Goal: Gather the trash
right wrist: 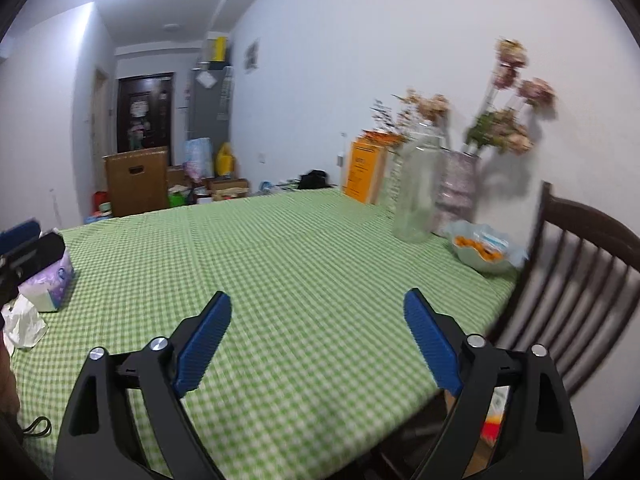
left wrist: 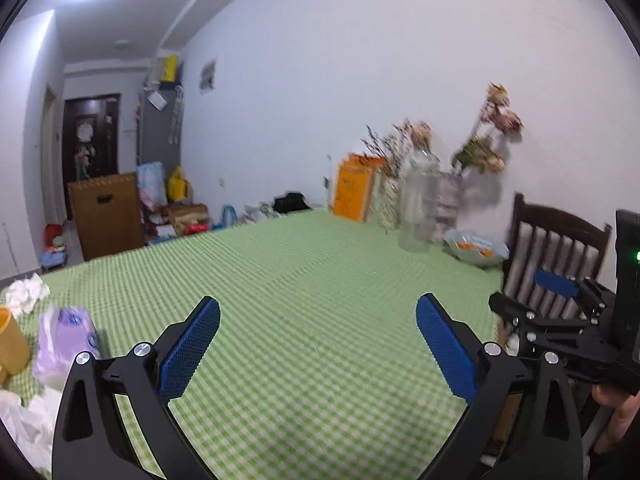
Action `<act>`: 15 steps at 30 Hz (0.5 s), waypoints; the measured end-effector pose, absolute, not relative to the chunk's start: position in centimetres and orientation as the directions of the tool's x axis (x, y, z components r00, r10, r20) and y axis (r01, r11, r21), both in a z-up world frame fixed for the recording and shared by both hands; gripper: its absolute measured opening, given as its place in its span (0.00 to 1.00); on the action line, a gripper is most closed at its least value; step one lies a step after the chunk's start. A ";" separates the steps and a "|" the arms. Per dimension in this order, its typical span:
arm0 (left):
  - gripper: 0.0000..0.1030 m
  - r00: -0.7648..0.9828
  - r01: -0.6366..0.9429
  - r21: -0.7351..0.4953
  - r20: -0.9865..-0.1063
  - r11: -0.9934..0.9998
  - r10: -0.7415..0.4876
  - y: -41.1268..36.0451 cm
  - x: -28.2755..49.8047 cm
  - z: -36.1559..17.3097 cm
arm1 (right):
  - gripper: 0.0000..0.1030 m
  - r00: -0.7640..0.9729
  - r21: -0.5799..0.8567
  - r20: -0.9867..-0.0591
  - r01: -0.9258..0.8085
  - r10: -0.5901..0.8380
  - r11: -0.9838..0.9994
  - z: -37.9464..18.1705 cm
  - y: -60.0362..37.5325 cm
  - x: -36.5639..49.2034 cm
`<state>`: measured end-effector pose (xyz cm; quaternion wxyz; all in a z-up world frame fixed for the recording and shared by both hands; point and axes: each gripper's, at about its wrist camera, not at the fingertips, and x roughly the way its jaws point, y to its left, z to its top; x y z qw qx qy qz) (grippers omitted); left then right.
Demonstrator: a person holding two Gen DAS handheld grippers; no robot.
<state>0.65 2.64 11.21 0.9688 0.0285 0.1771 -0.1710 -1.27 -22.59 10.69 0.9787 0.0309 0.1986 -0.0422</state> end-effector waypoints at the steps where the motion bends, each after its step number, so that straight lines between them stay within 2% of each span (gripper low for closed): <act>1: 0.93 0.879 0.329 -0.003 -0.364 0.944 -0.307 2.7 0.3 10.7 | 0.85 0.913 0.057 -0.401 0.106 -0.074 0.993 10.3 -22.5 -1.8; 5: 0.93 0.863 0.327 -0.045 -0.393 0.944 -0.317 3.9 -0.3 8.2 | 0.86 0.906 0.065 -0.407 0.156 -0.117 0.986 7.9 -21.3 -3.6; 9: 0.93 0.880 0.320 0.071 -0.392 0.945 -0.268 3.8 -0.4 5.3 | 0.86 0.908 0.096 -0.397 0.185 -0.133 0.978 5.7 -20.3 -4.7; 15: 0.93 0.891 0.294 0.042 -0.374 0.955 -0.258 4.6 -0.5 4.5 | 0.86 0.905 0.082 -0.398 0.200 -0.152 0.976 5.0 -19.1 -4.7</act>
